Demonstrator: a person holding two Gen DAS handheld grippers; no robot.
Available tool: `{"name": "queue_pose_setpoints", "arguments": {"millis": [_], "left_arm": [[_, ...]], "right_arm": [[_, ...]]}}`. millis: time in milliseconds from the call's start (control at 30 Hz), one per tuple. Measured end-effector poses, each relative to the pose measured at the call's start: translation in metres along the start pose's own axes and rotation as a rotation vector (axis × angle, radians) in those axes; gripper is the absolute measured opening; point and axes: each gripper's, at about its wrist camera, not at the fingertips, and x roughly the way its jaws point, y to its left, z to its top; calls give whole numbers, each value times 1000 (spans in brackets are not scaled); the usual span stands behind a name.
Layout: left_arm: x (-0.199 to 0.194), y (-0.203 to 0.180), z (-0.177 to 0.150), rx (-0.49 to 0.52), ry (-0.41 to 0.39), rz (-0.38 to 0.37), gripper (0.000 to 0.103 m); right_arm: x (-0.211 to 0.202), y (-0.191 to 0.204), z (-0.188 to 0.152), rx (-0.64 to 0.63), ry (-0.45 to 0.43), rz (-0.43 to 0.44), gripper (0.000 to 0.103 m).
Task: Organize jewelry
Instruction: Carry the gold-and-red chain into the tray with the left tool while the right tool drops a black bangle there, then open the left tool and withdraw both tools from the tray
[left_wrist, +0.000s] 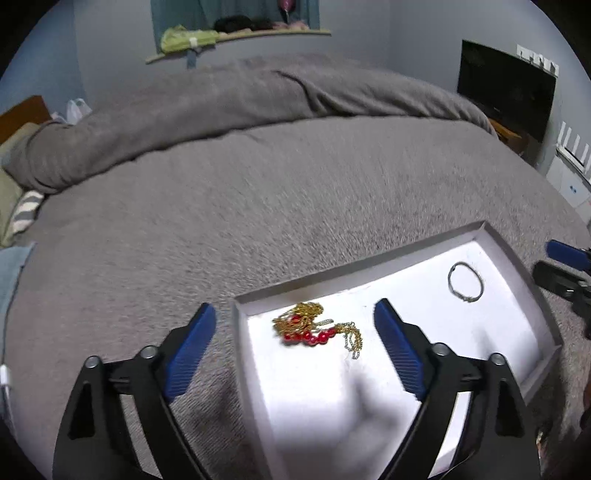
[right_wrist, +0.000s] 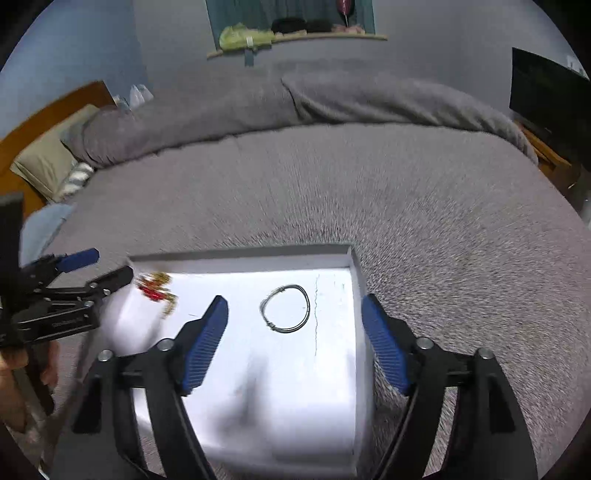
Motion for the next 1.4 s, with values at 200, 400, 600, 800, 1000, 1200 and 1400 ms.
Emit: {"name": "queue_pose_setpoints", "arguments": {"millis": [200,400,600,800,1000,1200,1400], "left_arm": [[-45,5,-17,-25,-41,13,93],[-90,5,-41,-19,-76,15,94],[-131,9,-67,-23,-107,-33,95],[-159,16,-90,-27,-124,-31,95],[-173,18,-117,-26,-123,-27,96],[-174,17,-151,-21,-108,-46,96],[-161,14,-186,-25,-70,-33,96]], "right_arm": [[-68,-4,-15,23,-99,1,92],[-112,-1,-37,18,-142,6,98],[-142,5,-63,-8,-158,-1,98],[-159,10,-82,-45,-172,-16,98],[-166,10,-97,-78,-168,-3,98],[-161,7,-120,-106,-145,-20,98],[-140,-3,-144,-106,-82,-49,98]]}}
